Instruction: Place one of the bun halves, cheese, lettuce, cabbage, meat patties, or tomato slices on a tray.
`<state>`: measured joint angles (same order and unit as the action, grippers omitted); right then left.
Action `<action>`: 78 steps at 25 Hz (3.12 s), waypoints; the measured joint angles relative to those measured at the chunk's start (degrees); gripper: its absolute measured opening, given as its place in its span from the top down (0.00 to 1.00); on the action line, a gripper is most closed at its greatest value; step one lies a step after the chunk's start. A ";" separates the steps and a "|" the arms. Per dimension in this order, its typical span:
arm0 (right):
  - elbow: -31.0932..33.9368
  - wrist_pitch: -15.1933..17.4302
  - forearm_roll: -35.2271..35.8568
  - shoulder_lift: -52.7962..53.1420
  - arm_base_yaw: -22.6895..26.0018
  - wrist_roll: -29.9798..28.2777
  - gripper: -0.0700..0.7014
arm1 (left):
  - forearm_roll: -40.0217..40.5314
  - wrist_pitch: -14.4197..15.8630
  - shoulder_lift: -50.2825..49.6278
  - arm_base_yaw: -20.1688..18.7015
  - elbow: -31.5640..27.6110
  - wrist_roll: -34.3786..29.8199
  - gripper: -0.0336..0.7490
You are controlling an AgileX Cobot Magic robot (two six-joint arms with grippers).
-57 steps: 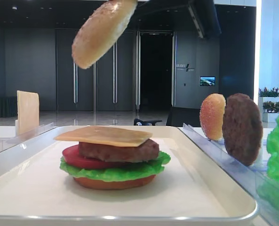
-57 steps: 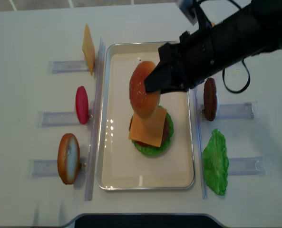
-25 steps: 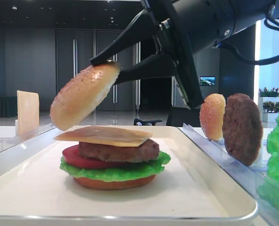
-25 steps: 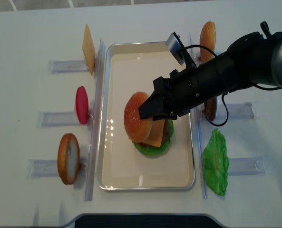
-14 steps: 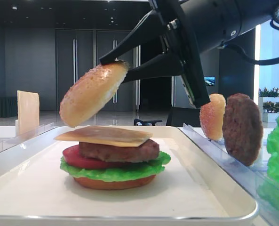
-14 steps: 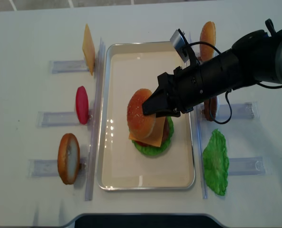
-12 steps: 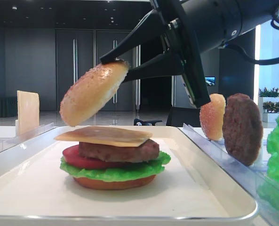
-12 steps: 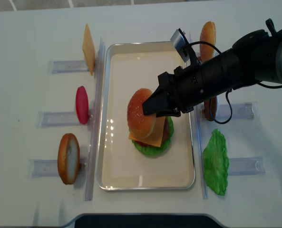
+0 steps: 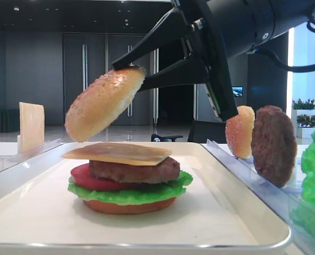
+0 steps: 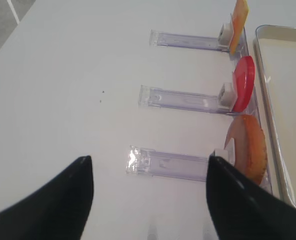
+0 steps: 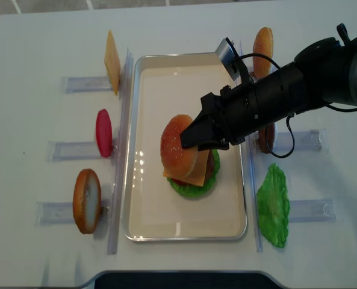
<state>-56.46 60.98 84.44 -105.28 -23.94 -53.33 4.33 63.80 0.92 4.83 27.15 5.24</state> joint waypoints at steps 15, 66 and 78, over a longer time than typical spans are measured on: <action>0.00 0.28 -1.84 -0.75 1.11 0.00 0.65 | 0.00 0.00 0.00 0.00 0.00 0.00 0.27; 0.00 -12.12 -55.34 26.32 10.31 29.50 0.30 | 0.00 0.00 0.00 0.00 0.00 0.00 0.27; 0.00 3.63 -83.02 32.81 29.04 45.97 0.30 | 0.00 0.00 0.00 0.00 0.00 0.00 0.27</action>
<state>-56.46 64.62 1.42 -72.47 5.10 -7.36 4.33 63.80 0.92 4.83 27.15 5.24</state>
